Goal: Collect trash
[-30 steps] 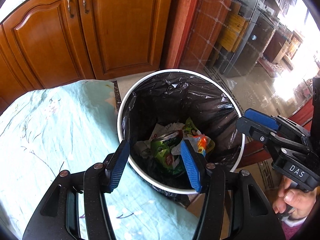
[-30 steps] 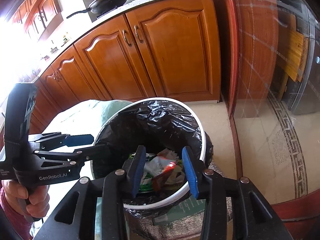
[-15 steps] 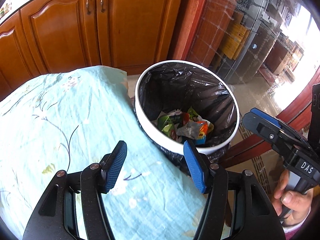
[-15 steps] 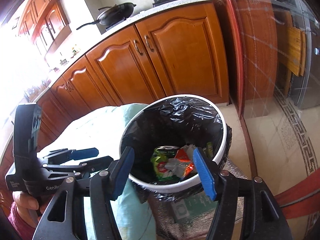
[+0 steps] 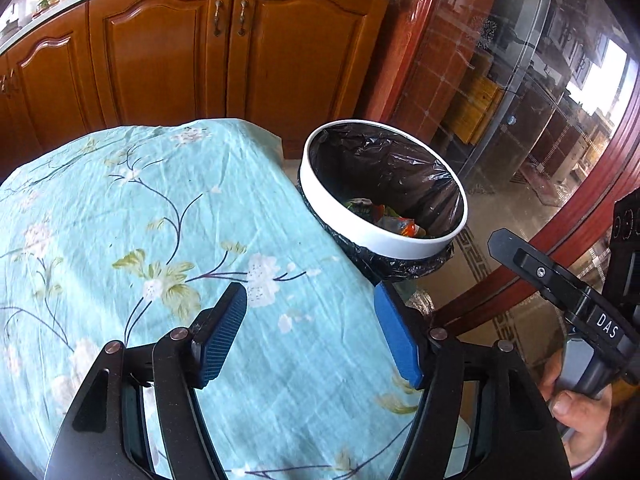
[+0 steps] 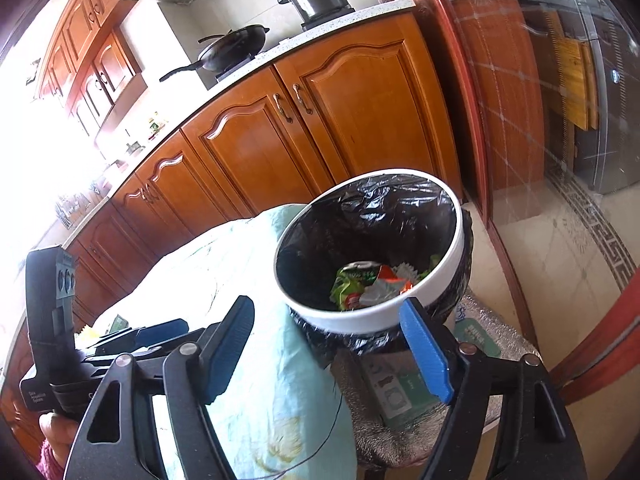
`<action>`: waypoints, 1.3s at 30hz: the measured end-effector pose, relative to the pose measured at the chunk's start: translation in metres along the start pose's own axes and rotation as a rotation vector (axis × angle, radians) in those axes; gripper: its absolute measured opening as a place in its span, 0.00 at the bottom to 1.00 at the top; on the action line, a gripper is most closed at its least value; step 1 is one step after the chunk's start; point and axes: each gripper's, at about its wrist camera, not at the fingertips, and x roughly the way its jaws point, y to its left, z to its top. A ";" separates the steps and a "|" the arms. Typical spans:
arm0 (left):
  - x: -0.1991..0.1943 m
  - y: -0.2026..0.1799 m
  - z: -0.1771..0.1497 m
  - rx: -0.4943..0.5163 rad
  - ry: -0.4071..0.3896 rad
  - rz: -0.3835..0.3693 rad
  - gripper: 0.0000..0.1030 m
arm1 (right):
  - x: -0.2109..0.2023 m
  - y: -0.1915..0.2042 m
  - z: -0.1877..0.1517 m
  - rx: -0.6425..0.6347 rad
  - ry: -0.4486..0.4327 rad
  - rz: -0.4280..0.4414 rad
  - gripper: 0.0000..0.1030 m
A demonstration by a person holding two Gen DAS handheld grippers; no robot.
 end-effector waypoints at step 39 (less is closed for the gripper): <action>-0.138 0.039 -0.166 -0.066 -0.523 0.406 1.00 | -0.092 0.110 -0.122 -0.325 -0.433 -0.116 1.00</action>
